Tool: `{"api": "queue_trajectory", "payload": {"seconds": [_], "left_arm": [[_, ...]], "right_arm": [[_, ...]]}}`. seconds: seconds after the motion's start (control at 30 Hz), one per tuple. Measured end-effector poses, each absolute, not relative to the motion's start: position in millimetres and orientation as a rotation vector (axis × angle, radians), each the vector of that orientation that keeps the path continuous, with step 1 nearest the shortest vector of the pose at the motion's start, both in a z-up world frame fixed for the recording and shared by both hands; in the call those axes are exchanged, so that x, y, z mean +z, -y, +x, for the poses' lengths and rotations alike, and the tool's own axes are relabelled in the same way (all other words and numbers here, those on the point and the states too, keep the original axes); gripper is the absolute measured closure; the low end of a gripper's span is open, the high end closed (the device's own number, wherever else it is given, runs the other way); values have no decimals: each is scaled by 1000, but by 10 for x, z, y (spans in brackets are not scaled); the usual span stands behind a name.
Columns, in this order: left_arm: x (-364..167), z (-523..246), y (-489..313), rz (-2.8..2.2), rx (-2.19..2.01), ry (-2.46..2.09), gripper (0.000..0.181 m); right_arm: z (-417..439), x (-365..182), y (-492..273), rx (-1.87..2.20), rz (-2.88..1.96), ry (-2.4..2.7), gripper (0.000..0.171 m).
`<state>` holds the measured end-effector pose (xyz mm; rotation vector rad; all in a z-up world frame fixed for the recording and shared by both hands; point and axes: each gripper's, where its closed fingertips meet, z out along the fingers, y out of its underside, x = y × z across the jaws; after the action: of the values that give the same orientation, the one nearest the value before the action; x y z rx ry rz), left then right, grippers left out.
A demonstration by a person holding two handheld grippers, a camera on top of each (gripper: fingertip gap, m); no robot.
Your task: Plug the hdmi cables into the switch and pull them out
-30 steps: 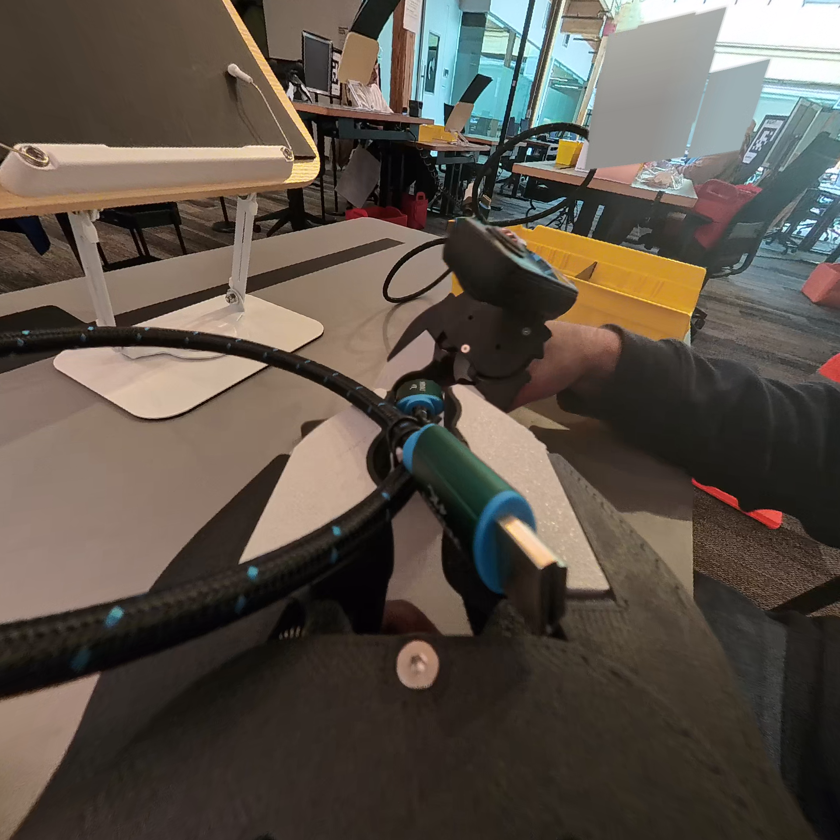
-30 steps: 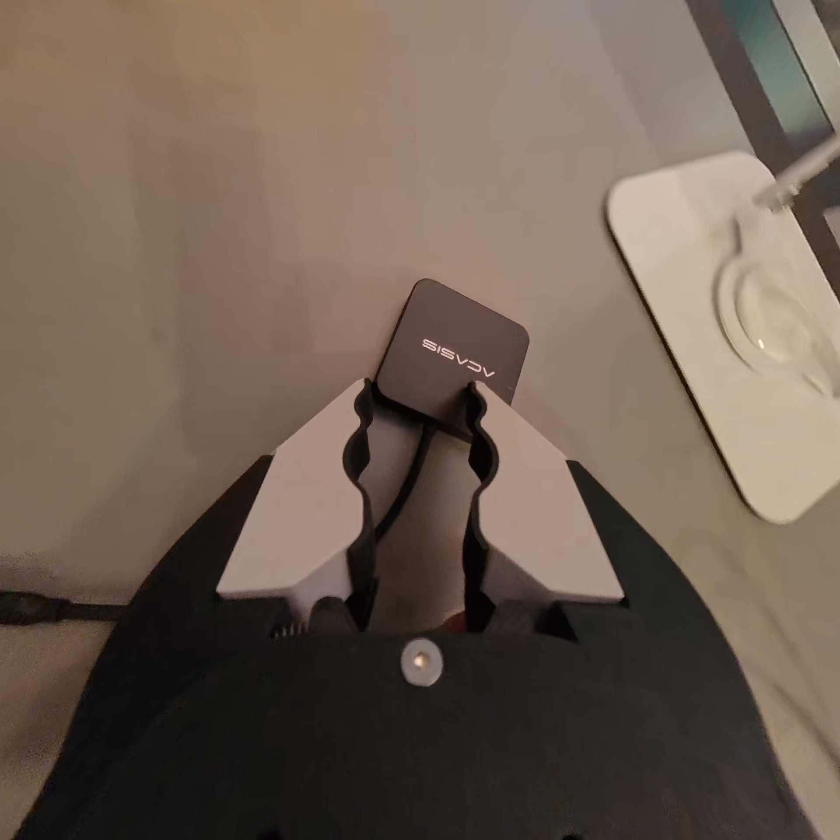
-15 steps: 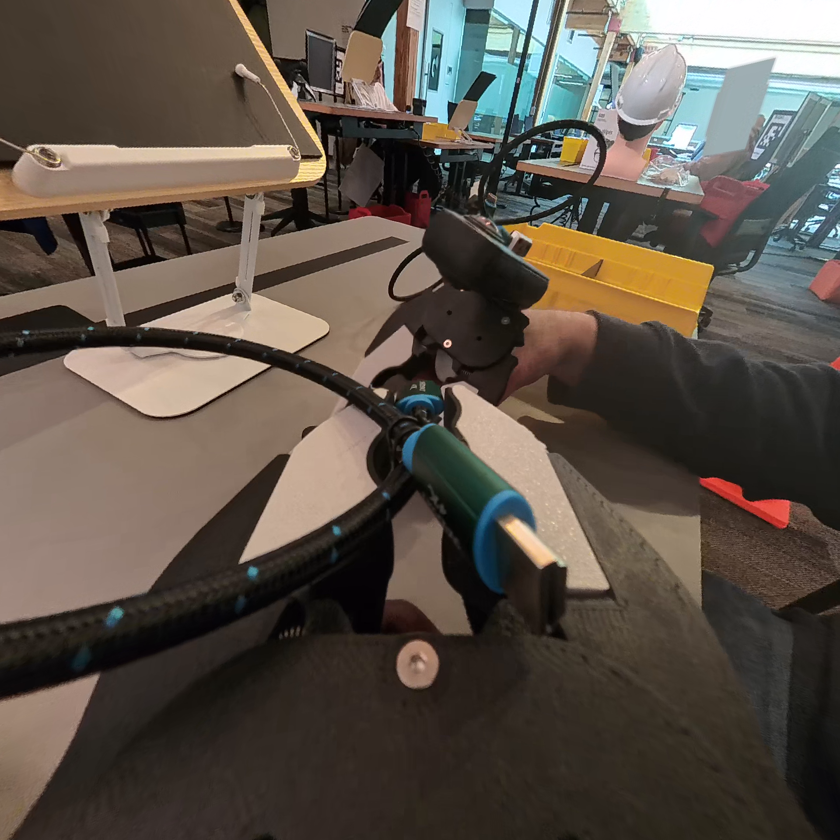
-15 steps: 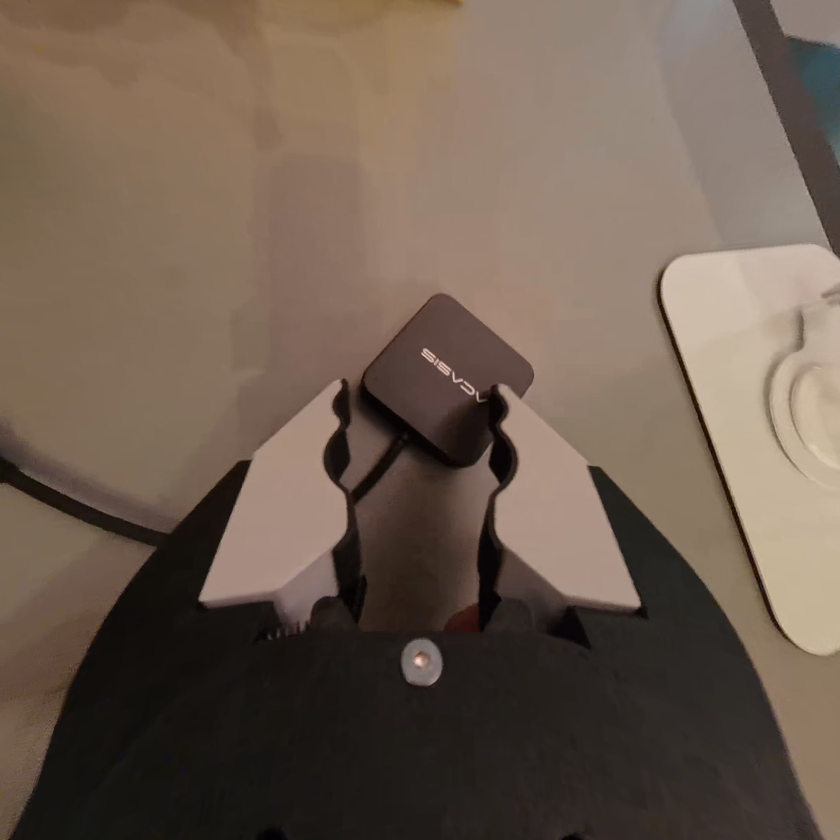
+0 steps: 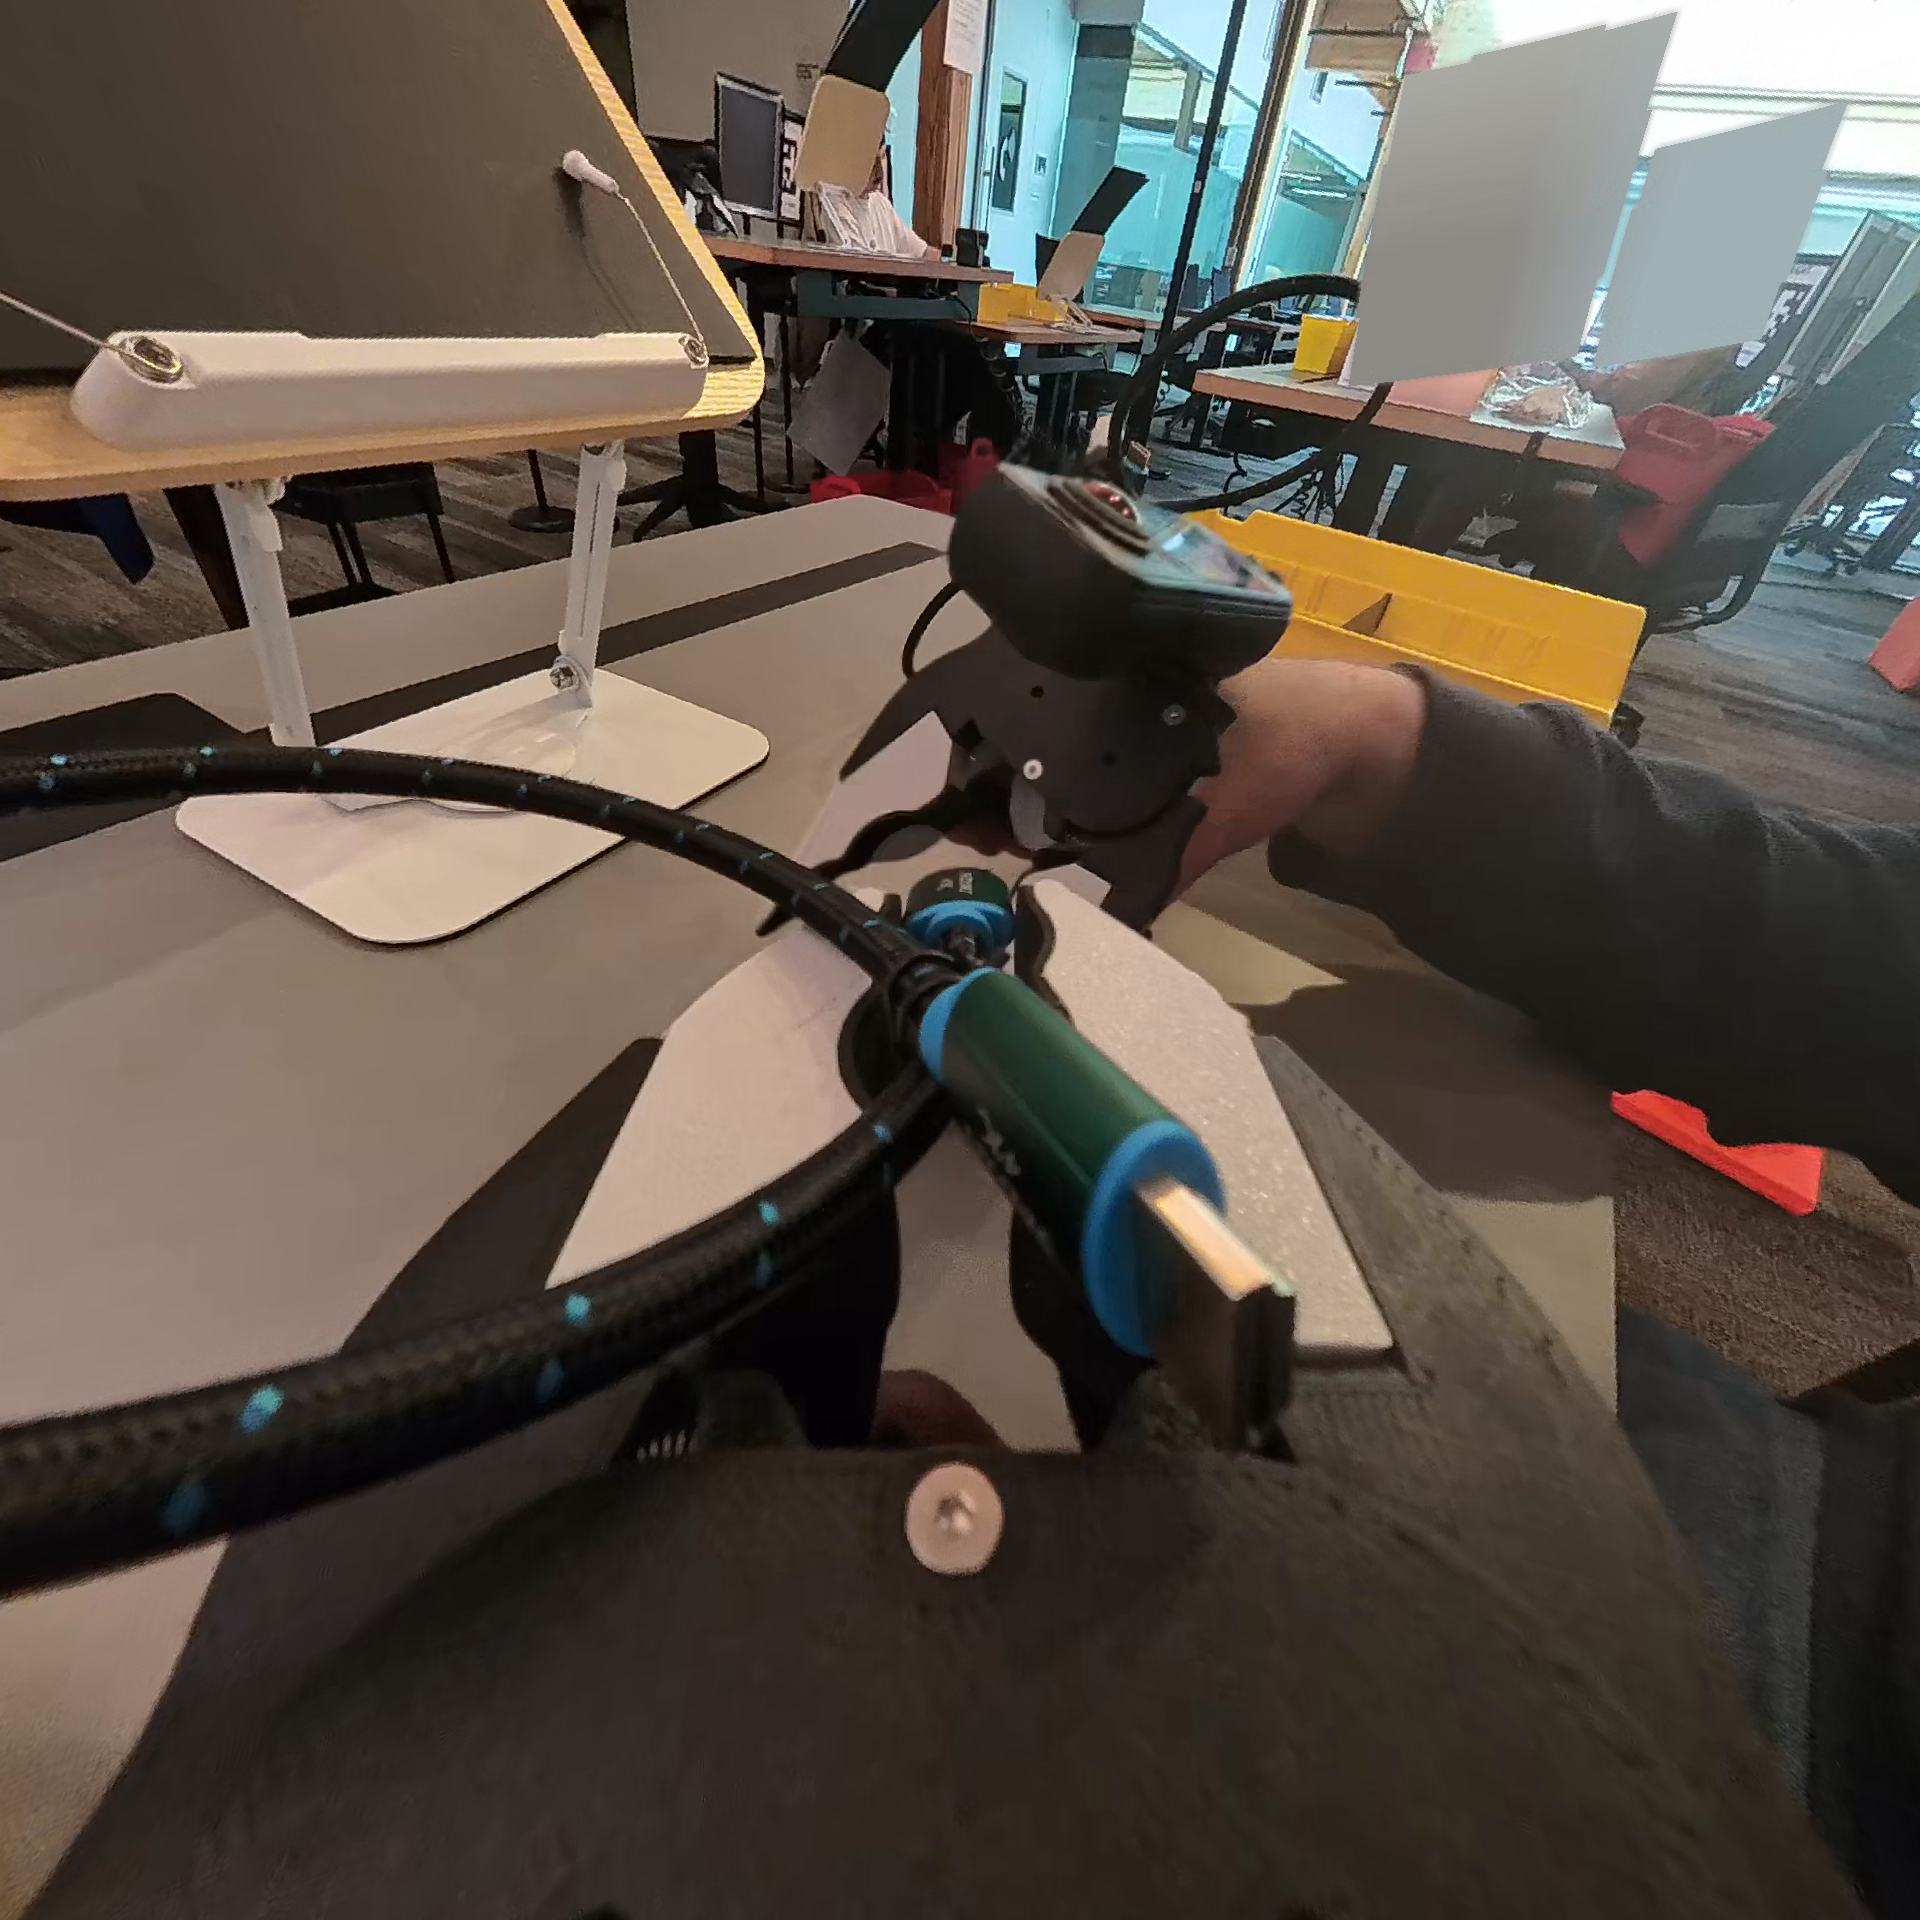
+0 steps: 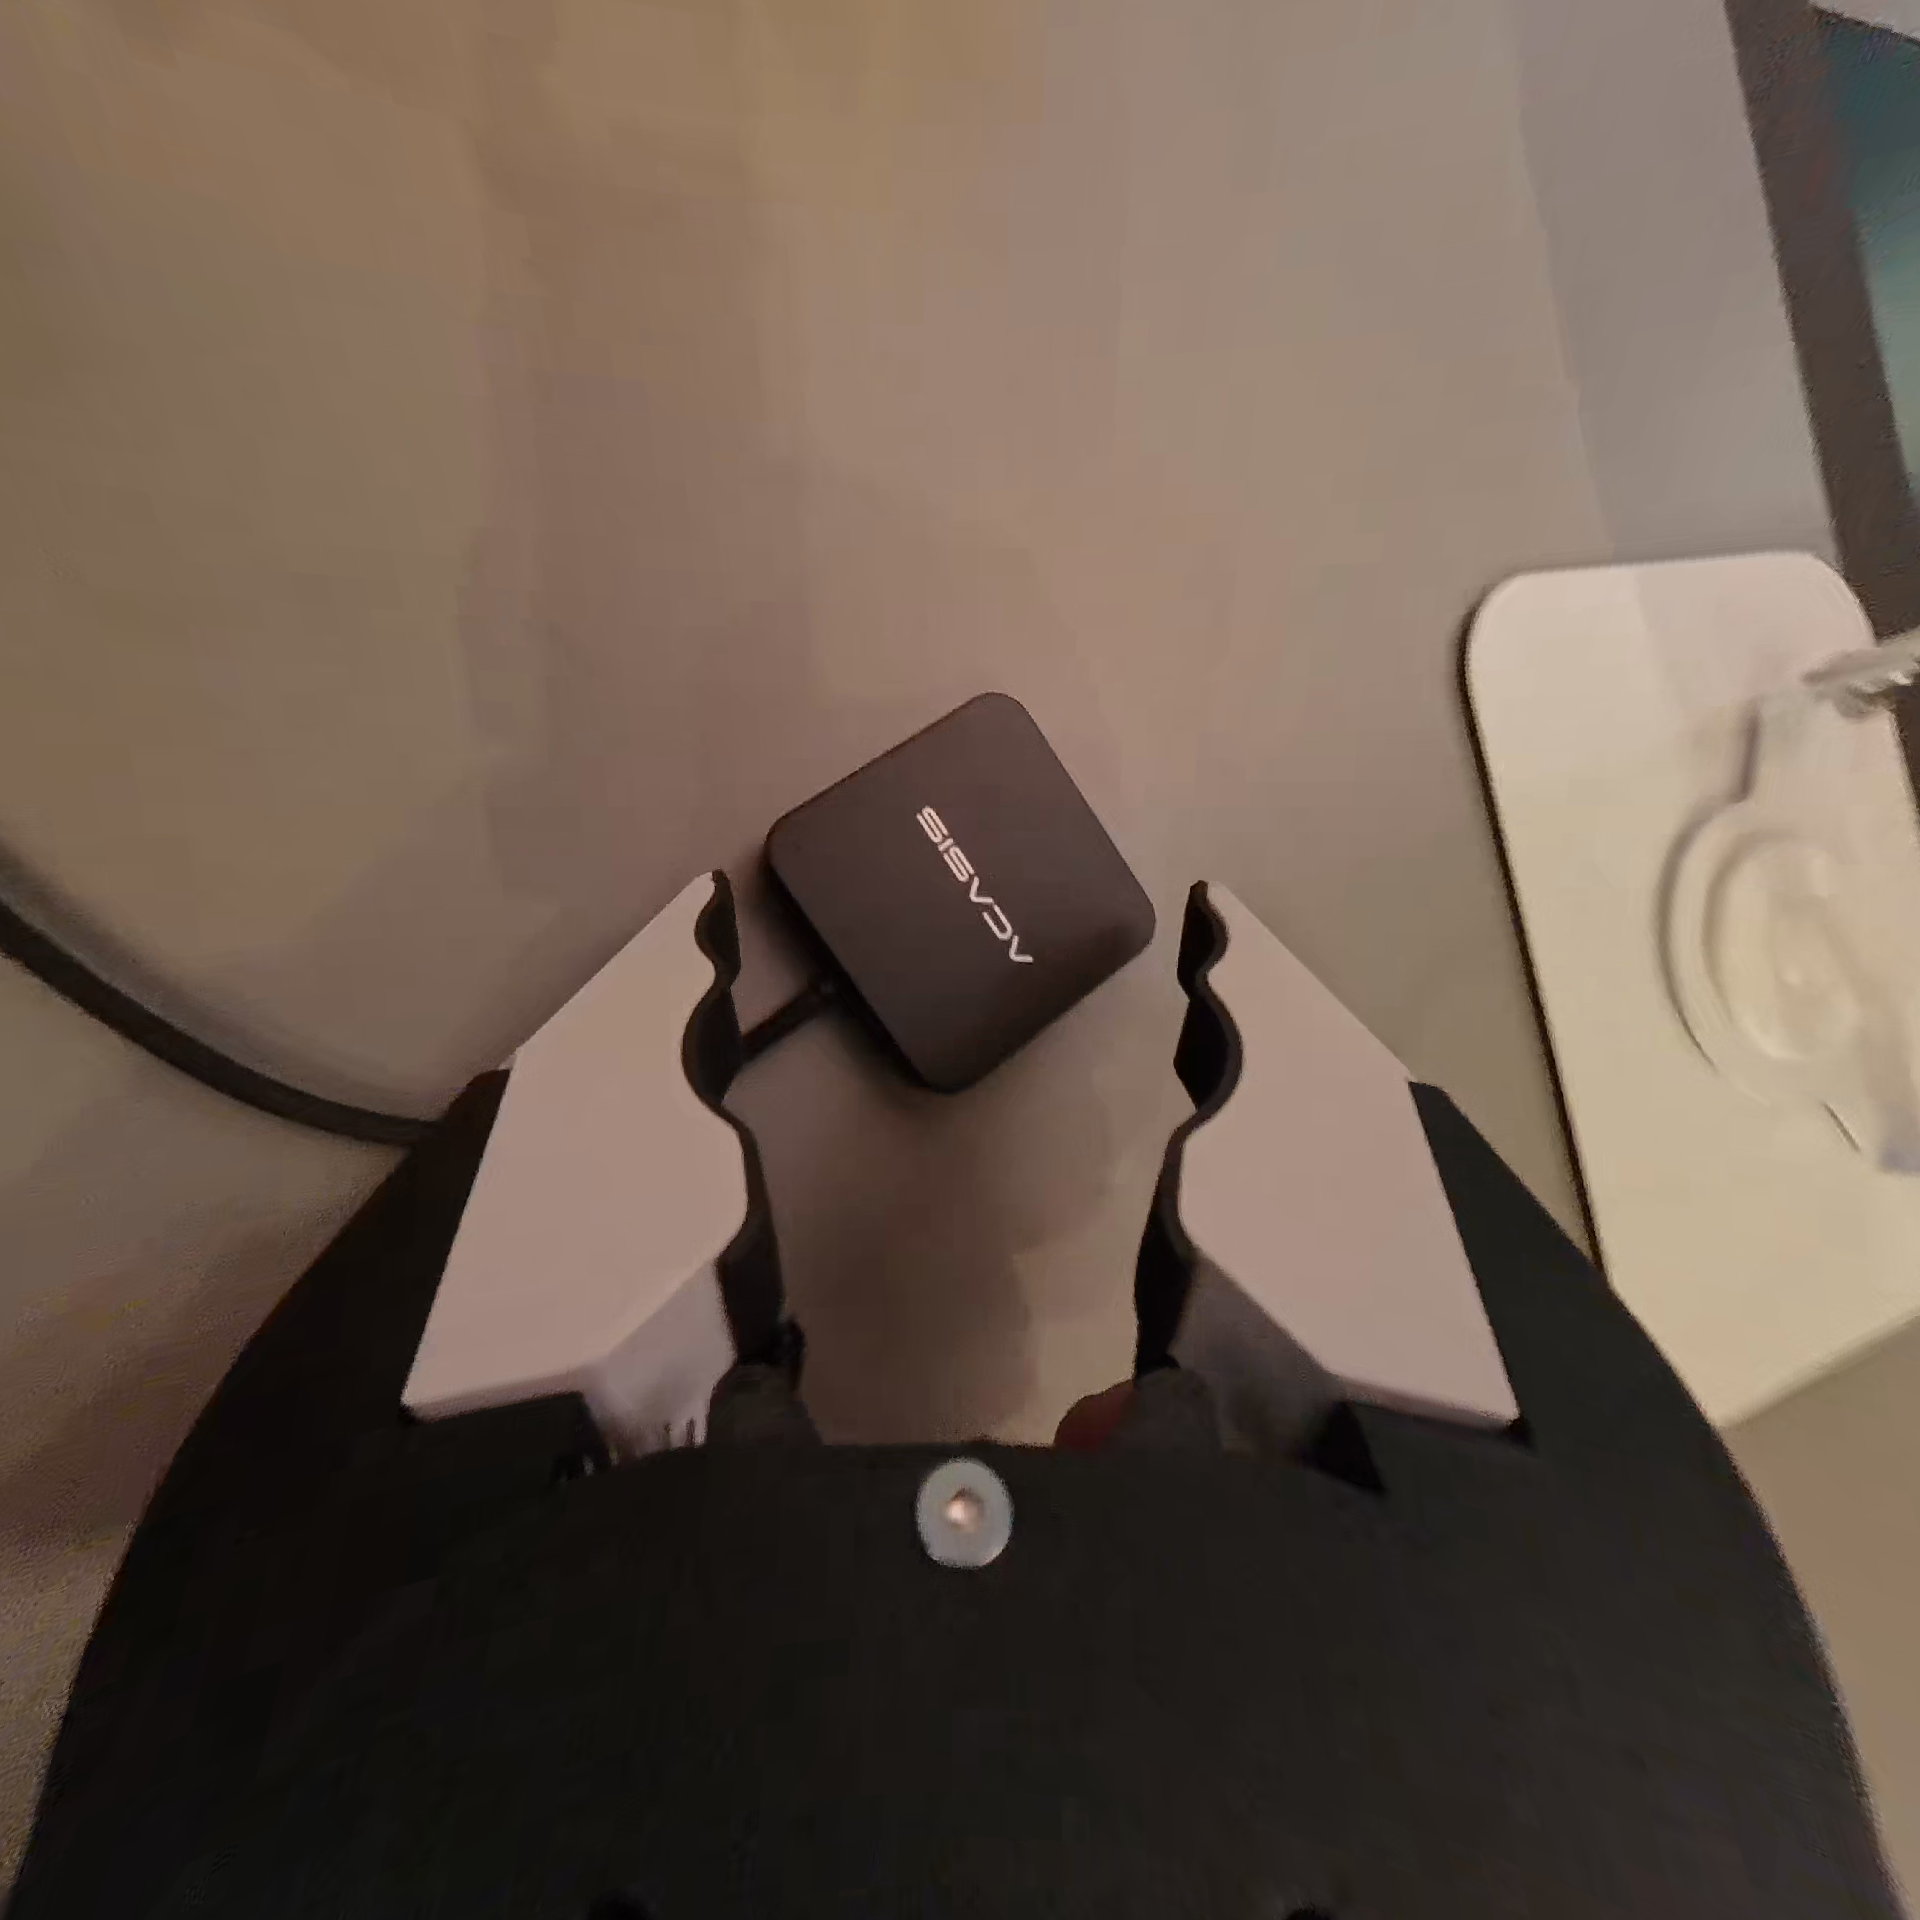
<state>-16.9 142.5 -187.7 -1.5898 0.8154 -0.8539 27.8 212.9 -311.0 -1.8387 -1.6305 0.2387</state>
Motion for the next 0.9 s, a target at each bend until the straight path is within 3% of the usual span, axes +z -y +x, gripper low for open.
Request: {"api": "queue_trajectory", "payload": {"seconds": [0.1, 0.23, 0.27, 0.6, 0.7, 0.73, 0.9], "left_arm": [[-1887, -160, -1429, -1593, -856, -817, 161], [-1886, -162, -1420, -1592, -850, -824, 161], [-1882, -167, -1422, -1591, -852, -822, 161], [-1924, -181, -1444, -1601, -855, -816, 161], [-1929, -202, -1466, -1605, -858, -805, 162], [-1936, -212, -1475, -1607, -857, -802, 161], [-1978, -257, -1504, -1621, -852, -791, 161]], "right_arm": [[219, -3136, -2136, 369, -1775, 1694, 79], [208, -3175, -2080, 523, -1750, 1745, 92], [218, -3171, -2091, 525, -1740, 1742, 103], [281, -3117, -2065, 596, -1776, 1647, 108], [270, -2950, -2079, 686, -1739, 1556, 160], [287, -2935, -2100, 683, -1738, 1544, 164], [331, -3051, -2093, 573, -1735, 1628, 132]]}}
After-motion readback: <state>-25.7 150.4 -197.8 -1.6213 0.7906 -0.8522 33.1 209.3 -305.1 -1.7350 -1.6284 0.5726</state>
